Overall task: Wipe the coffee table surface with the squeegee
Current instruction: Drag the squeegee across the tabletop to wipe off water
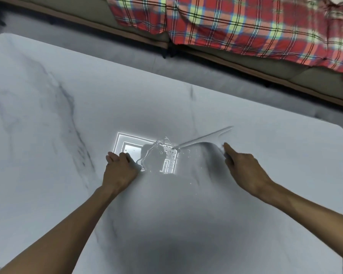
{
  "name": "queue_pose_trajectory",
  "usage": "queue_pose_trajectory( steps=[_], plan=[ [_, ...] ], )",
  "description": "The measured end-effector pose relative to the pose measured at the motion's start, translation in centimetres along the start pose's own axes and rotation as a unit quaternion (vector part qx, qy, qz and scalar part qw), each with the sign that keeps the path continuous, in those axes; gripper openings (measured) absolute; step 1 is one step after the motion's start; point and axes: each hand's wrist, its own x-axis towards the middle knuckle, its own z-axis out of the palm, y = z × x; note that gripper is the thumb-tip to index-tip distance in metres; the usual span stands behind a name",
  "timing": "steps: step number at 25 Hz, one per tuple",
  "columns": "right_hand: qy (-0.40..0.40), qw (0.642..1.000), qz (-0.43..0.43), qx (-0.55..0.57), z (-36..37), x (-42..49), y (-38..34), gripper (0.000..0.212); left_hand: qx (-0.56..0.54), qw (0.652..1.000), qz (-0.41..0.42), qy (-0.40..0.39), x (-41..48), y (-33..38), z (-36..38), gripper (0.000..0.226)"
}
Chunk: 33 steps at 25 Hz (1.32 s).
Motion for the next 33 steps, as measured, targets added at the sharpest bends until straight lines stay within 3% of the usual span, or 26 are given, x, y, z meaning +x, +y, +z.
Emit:
queue_pose_trajectory(
  steps=[3,7,12,17,21,25,27,29,33],
  plan=[
    [0.063,0.998,-0.003,0.017,-2.8,4.6,-1.3,0.038,0.0,1.0,-0.009,-0.007,0.5,-0.3,0.5,0.046],
    [0.073,0.981,0.107,0.143,-5.2,12.1,-4.1,0.019,0.01,1.0,0.0,0.007,0.5,-0.5,1.0,0.054],
    [0.056,0.985,0.111,0.116,-0.1,9.0,-4.6,0.048,0.016,1.0,0.003,0.002,0.5,-0.8,0.9,0.052],
    [-0.027,0.993,0.078,0.079,3.7,0.1,-4.6,0.06,-0.001,1.0,0.028,-0.006,0.0,-1.5,-0.4,0.042],
    [0.065,0.994,0.047,0.073,0.5,5.4,-7.5,0.056,-0.043,0.994,0.047,0.086,-1.6,-3.0,-0.5,0.014],
    [0.07,0.981,0.114,0.144,-1.5,13.2,-13.1,0.047,-0.096,0.982,0.057,0.154,-3.5,-5.2,-0.7,0.009],
    [0.073,0.987,0.082,0.114,0.5,12.8,-15.2,0.051,-0.081,0.982,0.08,0.154,-4.0,-6.3,-0.6,0.013],
    [0.066,0.996,-0.01,0.065,3.6,10.2,-15.8,0.056,-0.075,0.983,0.085,0.141,-3.9,-7.2,-0.2,0.016],
    [0.026,0.991,-0.131,-0.005,7.8,3.1,-11.7,0.06,-0.075,0.987,0.069,0.123,-4.3,-7.8,1.2,0.018]
  ],
)
